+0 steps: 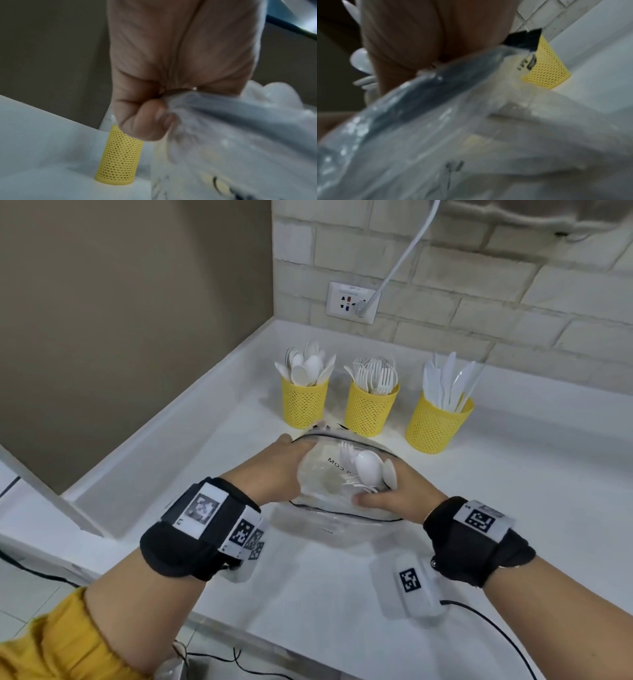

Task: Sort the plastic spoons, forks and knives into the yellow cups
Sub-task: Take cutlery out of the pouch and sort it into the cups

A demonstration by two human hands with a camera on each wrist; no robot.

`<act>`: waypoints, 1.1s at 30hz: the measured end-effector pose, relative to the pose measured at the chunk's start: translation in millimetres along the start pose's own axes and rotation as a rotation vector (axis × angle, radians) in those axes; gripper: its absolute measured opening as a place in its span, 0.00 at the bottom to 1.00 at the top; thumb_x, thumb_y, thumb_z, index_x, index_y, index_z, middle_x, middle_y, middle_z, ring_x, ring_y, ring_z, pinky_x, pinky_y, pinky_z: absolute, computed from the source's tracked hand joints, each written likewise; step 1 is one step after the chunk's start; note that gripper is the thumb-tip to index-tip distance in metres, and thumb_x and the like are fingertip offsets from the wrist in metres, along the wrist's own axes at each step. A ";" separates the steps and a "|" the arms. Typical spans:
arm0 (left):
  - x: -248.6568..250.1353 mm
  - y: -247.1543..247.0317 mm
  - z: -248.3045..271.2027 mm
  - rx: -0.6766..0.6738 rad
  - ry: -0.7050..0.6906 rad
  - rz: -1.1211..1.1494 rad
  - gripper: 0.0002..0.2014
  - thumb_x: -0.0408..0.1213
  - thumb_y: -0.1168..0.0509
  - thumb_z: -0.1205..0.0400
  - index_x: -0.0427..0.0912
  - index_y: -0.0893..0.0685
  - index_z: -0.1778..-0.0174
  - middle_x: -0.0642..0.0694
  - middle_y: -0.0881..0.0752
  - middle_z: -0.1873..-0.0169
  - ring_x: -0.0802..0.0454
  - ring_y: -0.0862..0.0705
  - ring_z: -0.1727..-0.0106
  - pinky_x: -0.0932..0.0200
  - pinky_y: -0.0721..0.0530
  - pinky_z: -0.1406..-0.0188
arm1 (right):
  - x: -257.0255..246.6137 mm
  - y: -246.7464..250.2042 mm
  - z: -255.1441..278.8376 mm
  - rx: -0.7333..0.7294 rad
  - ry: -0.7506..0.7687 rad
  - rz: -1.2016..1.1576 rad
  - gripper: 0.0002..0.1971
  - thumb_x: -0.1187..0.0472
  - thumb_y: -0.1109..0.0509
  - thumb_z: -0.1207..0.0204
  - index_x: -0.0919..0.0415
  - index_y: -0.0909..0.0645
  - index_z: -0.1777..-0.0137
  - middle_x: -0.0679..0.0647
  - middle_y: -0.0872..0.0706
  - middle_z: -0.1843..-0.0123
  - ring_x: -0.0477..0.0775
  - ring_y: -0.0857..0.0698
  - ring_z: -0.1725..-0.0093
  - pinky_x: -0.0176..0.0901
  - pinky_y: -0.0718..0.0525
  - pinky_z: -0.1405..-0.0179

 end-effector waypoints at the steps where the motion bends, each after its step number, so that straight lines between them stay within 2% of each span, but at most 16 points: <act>1: -1.0 0.5 -2.4 0.018 0.014 -0.005 0.45 0.21 0.40 0.27 0.57 0.51 0.19 0.45 0.34 0.49 0.48 0.26 0.58 0.67 0.32 0.74 | -4.4 1.0 2.5 -0.037 0.008 -0.095 0.22 0.70 0.22 0.34 0.51 0.23 0.44 0.45 0.13 0.51 0.41 0.15 0.49 0.20 0.22 0.54; 4: -4.2 -0.8 -9.3 0.069 0.045 -0.011 0.49 0.18 0.42 0.28 0.58 0.59 0.19 0.44 0.36 0.51 0.50 0.26 0.68 0.65 0.34 0.78 | -17.6 12.1 7.3 0.123 0.046 -0.361 0.14 0.70 0.22 0.34 0.55 0.17 0.52 0.37 0.11 0.66 0.31 0.14 0.62 0.21 0.21 0.63; 6: -8.4 -1.6 -13.8 0.088 0.073 -0.012 0.47 0.17 0.43 0.28 0.55 0.55 0.19 0.40 0.35 0.48 0.48 0.26 0.70 0.65 0.33 0.77 | -25.7 22.0 7.6 0.270 0.096 -0.536 0.06 0.66 0.23 0.35 0.59 0.15 0.58 0.45 0.11 0.69 0.42 0.12 0.63 0.31 0.17 0.59; 8: -15.5 -1.1 -18.1 0.096 0.133 -0.016 0.38 0.18 0.44 0.27 0.48 0.45 0.22 0.36 0.35 0.40 0.46 0.26 0.69 0.62 0.29 0.72 | -31.0 29.7 4.5 0.350 0.124 -0.817 0.05 0.66 0.28 0.35 0.63 0.18 0.59 0.53 0.16 0.73 0.51 0.15 0.69 0.42 0.15 0.63; 11: -26.6 7.2 -21.6 0.118 0.256 -0.001 0.30 0.26 0.40 0.23 0.42 0.40 0.25 0.34 0.38 0.33 0.49 0.27 0.68 0.59 0.27 0.64 | -35.6 39.7 1.0 0.388 0.124 -1.018 0.09 0.65 0.30 0.33 0.65 0.25 0.55 0.57 0.23 0.70 0.51 0.19 0.72 0.42 0.16 0.67; 12: -27.6 10.4 -21.4 0.088 0.286 -0.005 0.29 0.31 0.38 0.21 0.43 0.38 0.24 0.34 0.39 0.32 0.47 0.25 0.64 0.58 0.25 0.57 | -36.2 42.1 0.9 0.386 0.120 -1.027 0.09 0.65 0.30 0.32 0.65 0.25 0.54 0.57 0.24 0.69 0.51 0.20 0.72 0.41 0.16 0.68; 14: -23.9 19.9 -17.8 0.076 0.293 -0.074 0.25 0.42 0.37 0.20 0.48 0.30 0.26 0.38 0.42 0.27 0.41 0.23 0.41 0.53 0.27 0.38 | -35.5 43.5 0.5 0.370 0.078 -1.022 0.10 0.67 0.29 0.29 0.66 0.26 0.52 0.58 0.24 0.68 0.50 0.19 0.72 0.41 0.15 0.67; 15: -17.1 27.5 -14.0 0.144 0.240 -0.092 0.20 0.45 0.37 0.19 0.50 0.24 0.30 0.39 0.42 0.25 0.40 0.29 0.30 0.50 0.32 0.30 | -35.2 42.9 0.7 0.360 0.046 -1.016 0.08 0.68 0.29 0.28 0.66 0.25 0.52 0.58 0.24 0.68 0.51 0.19 0.72 0.41 0.14 0.66; 17: 2.8 41.2 -4.8 0.285 0.029 0.021 0.16 0.46 0.37 0.19 0.53 0.19 0.35 0.44 0.39 0.23 0.47 0.35 0.24 0.53 0.38 0.25 | -35.7 40.7 1.2 0.337 0.001 -1.021 0.05 0.69 0.31 0.27 0.66 0.24 0.54 0.57 0.22 0.69 0.51 0.19 0.71 0.42 0.12 0.63; 18: 15.8 44.4 0.8 0.267 -0.092 0.120 0.19 0.48 0.35 0.21 0.54 0.22 0.33 0.48 0.35 0.24 0.52 0.33 0.25 0.58 0.36 0.27 | -37.2 39.0 1.4 0.328 -0.004 -1.029 0.04 0.70 0.31 0.27 0.66 0.23 0.55 0.55 0.21 0.70 0.51 0.18 0.70 0.42 0.12 0.61; 20: 44.3 39.0 9.6 0.025 -0.259 0.397 0.34 0.51 0.28 0.27 0.60 0.35 0.26 0.54 0.27 0.30 0.59 0.27 0.29 0.61 0.30 0.28 | -43.5 34.4 2.2 0.314 -0.007 -1.021 0.02 0.69 0.30 0.27 0.65 0.20 0.56 0.52 0.17 0.72 0.51 0.16 0.67 0.41 0.12 0.62; 22: 67.0 22.3 8.0 -0.140 -0.355 0.631 0.38 0.42 0.25 0.27 0.59 0.39 0.27 0.52 0.20 0.36 0.61 0.20 0.36 0.61 0.21 0.35 | -51.6 26.6 2.5 0.292 -0.002 -1.008 0.07 0.66 0.29 0.28 0.67 0.18 0.53 0.56 0.14 0.67 0.54 0.14 0.63 0.45 0.12 0.63; 25: 78.7 6.1 -4.5 -0.046 -0.360 0.759 0.21 0.30 0.32 0.24 0.46 0.28 0.36 0.54 0.14 0.59 0.58 0.16 0.62 0.60 0.15 0.59 | -62.7 24.2 4.7 0.314 0.009 -0.805 0.19 0.56 0.25 0.33 0.66 0.19 0.46 0.61 0.14 0.65 0.62 0.14 0.66 0.47 0.17 0.77; 27: 79.6 1.9 -7.0 -0.002 -0.371 0.806 0.14 0.31 0.36 0.25 0.41 0.24 0.43 0.56 0.17 0.71 0.53 0.21 0.71 0.58 0.21 0.65 | -66.9 28.7 7.6 0.305 0.029 -0.609 0.14 0.54 0.27 0.28 0.64 0.19 0.49 0.58 0.14 0.72 0.58 0.17 0.79 0.37 0.24 0.85; 31: 82.6 4.0 -9.8 0.115 -0.383 0.976 0.21 0.24 0.35 0.27 0.40 0.27 0.39 0.49 0.18 0.72 0.51 0.24 0.79 0.59 0.22 0.75 | -69.6 32.8 10.3 0.364 0.110 -0.362 0.11 0.53 0.34 0.22 0.58 0.19 0.61 0.48 0.15 0.78 0.46 0.19 0.84 0.37 0.22 0.82; 33: 86.1 3.4 -10.6 0.161 -0.413 0.926 0.17 0.20 0.36 0.27 0.38 0.23 0.45 0.53 0.19 0.78 0.53 0.24 0.81 0.60 0.22 0.78 | -68.1 31.9 8.4 0.379 0.120 -0.252 0.13 0.49 0.34 0.22 0.60 0.20 0.55 0.47 0.15 0.76 0.41 0.17 0.81 0.36 0.20 0.78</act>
Point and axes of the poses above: each hand's wrist, its own z-axis away from the middle knuckle, its own y-axis out of the back of the hand, x = y × z, the point moved 3 cm from there along -z, towards the middle knuckle
